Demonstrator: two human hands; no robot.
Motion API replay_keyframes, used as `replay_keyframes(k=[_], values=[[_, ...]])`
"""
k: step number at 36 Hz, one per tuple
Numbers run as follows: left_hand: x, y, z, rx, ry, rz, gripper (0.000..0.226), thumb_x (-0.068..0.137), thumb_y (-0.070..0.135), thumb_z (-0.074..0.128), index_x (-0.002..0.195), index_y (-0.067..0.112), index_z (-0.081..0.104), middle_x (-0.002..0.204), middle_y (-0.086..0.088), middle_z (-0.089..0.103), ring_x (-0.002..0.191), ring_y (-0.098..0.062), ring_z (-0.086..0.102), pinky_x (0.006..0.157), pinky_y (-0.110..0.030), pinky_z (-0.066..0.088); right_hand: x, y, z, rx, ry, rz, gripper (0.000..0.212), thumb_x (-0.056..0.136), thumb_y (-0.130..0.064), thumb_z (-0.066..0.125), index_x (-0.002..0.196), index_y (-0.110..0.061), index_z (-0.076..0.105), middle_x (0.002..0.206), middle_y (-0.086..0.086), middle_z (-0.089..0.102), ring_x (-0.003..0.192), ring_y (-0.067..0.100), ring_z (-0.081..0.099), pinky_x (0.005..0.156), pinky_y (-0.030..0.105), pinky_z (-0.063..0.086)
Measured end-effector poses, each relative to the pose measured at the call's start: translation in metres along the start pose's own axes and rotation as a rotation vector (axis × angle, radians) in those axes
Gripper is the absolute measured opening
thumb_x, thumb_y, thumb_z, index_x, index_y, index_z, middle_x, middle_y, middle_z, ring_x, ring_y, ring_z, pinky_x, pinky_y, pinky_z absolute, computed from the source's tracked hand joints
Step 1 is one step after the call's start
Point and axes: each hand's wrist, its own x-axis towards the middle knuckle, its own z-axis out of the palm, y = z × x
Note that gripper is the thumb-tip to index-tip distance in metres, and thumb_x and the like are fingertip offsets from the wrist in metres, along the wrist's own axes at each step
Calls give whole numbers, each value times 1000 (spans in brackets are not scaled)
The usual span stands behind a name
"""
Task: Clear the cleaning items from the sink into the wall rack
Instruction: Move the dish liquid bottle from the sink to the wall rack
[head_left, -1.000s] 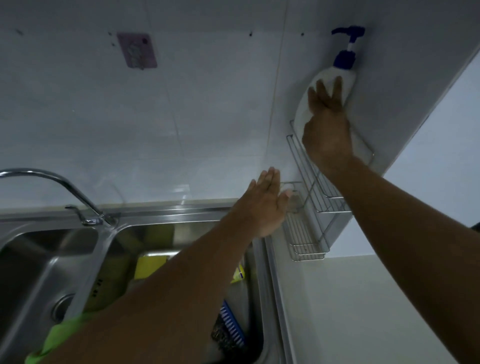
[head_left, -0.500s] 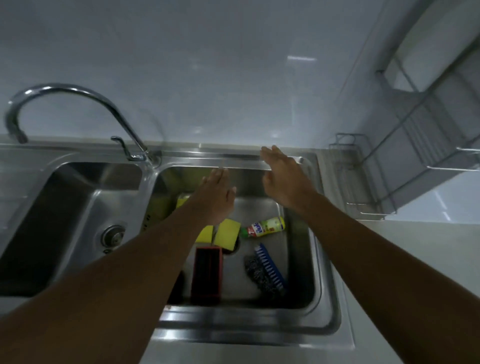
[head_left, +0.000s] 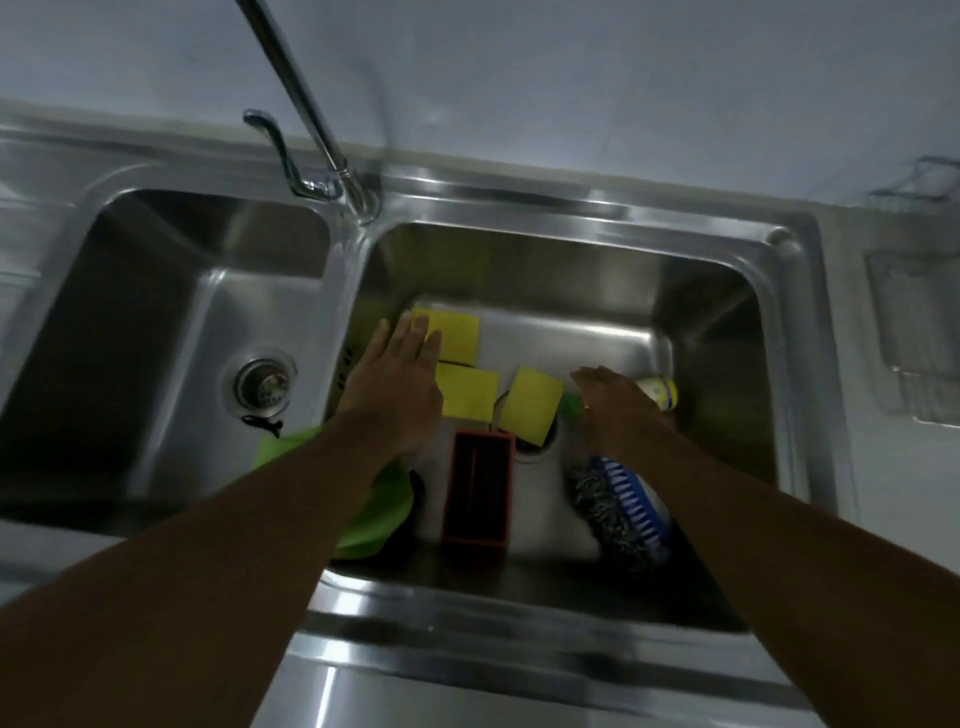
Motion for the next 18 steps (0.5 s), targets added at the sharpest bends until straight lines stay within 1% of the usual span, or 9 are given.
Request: replay_keyframes(k=[3, 5, 7, 9, 12, 15, 18], values=[[0, -19, 7, 74, 76, 18, 67, 98, 34, 32, 156, 8, 13, 166, -12, 1, 153, -28, -6, 122, -49, -4, 9, 5, 17, -129, -33, -1, 54, 82, -5, 63, 134, -3, 48, 138, 18, 50, 130, 38, 46, 105, 44, 41], [0, -29, 11, 91, 133, 21, 68, 94, 36, 29, 155, 9, 22, 165, -13, 7, 153, -28, -1, 122, -51, -3, 14, 4, 22, -191, -29, 16, 55, 83, -4, 63, 136, -5, 46, 140, 15, 49, 133, 34, 43, 107, 40, 39], [1, -37, 16, 90, 193, 12, 70, 87, 35, 30, 150, 6, 36, 163, -15, 18, 152, -31, 9, 122, -52, 1, 18, 2, 26, -244, -14, 14, 51, 84, -4, 62, 133, -7, 49, 134, 14, 51, 128, 34, 46, 102, 39, 39], [3, -42, 21, 68, 243, 15, 67, 85, 31, 35, 145, 2, 43, 160, -19, 25, 150, -34, 16, 122, -53, 6, 23, 3, 31, -301, 9, 1, 47, 80, -5, 64, 125, -8, 53, 126, 12, 56, 123, 33, 49, 100, 39, 40], [4, -45, 24, 22, 304, 27, 63, 87, 27, 43, 144, -1, 43, 158, -22, 27, 149, -36, 19, 122, -53, 10, 32, 7, 41, -359, 47, -20, 42, 72, -3, 66, 113, -7, 60, 118, 12, 63, 118, 33, 52, 100, 42, 40], [5, -46, 25, -42, 347, 30, 62, 88, 26, 40, 143, -3, 44, 156, -24, 31, 148, -37, 22, 122, -51, 13, 37, 9, 47, -357, 80, -22, 34, 68, 0, 67, 102, -3, 68, 108, 16, 67, 109, 38, 56, 96, 42, 43], [7, -48, 26, -95, 362, 20, 67, 86, 29, 37, 142, -6, 44, 155, -25, 32, 148, -37, 23, 122, -49, 14, 36, 9, 45, -337, 91, -18, 33, 65, 3, 67, 97, -3, 72, 101, 17, 68, 102, 39, 60, 93, 42, 45]])
